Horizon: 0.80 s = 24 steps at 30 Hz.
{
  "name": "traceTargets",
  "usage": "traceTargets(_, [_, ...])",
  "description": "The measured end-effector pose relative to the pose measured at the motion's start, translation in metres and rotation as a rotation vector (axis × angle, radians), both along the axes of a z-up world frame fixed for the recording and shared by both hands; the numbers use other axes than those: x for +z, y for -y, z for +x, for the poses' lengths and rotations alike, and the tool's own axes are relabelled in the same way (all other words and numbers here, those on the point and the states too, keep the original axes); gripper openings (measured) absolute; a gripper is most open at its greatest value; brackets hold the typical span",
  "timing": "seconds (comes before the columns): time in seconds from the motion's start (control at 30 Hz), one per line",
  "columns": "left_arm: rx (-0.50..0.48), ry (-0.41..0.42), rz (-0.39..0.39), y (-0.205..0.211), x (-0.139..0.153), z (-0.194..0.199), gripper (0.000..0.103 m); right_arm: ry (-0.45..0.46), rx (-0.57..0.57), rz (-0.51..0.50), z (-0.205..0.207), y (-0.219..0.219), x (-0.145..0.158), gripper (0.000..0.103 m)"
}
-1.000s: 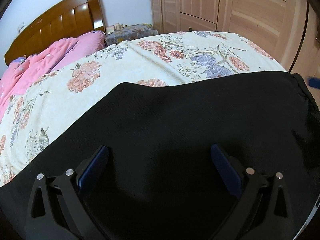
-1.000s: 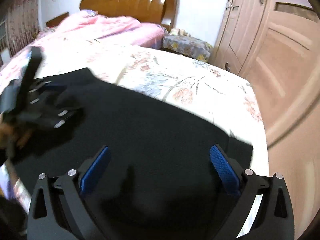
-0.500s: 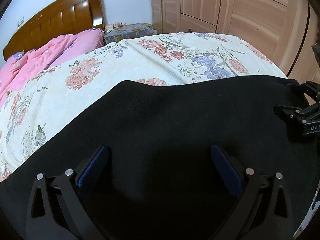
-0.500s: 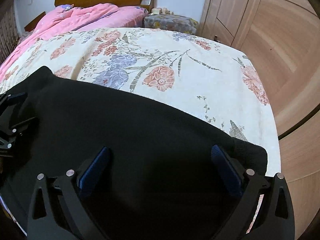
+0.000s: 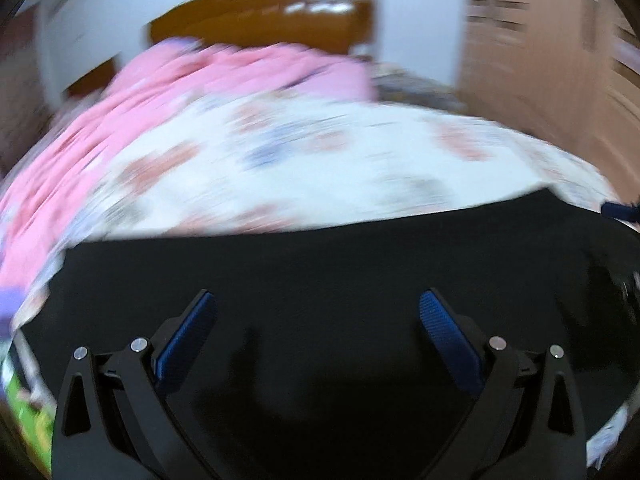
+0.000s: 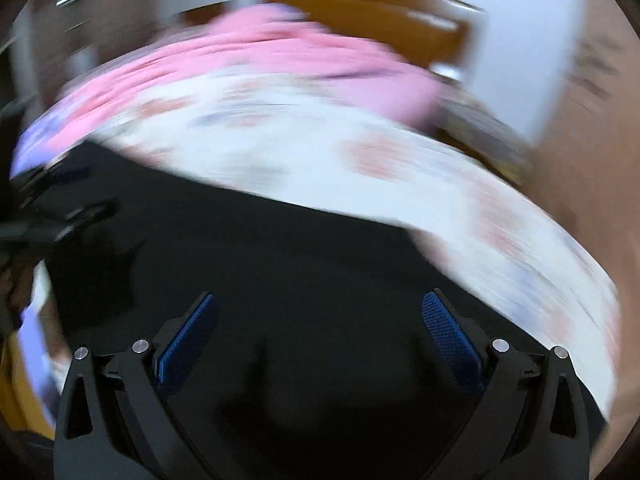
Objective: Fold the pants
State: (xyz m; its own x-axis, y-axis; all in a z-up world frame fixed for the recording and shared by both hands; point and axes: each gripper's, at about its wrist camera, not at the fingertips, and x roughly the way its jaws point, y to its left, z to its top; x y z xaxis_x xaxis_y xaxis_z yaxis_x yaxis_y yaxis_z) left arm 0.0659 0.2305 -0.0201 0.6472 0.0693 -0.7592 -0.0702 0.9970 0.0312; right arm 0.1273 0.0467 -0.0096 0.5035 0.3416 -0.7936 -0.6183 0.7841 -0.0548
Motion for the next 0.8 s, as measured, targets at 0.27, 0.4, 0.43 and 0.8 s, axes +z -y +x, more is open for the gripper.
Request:
traceTargets(0.27, [0.15,-0.082,0.008,-0.098,-0.035,-0.011,0.102,-0.102,0.221,-0.01,0.021,-0.127,-0.038,0.098])
traceTargets(0.4, [0.164,-0.064,-0.002,-0.103,-0.033,-0.022,0.102,-0.035,0.2,-0.021,0.025,-0.119,-0.042,0.098])
traceTargets(0.43, [0.192,-0.057,0.017,-0.102,-0.029,-0.026,0.101,-0.011,0.197,-0.027,0.024,-0.116,-0.044,0.098])
traceTargets(0.8, [0.53,0.009,-0.16,-0.234,-0.005,-0.111,0.1,0.03,0.162,-0.06,0.02,-0.122,-0.043,0.098])
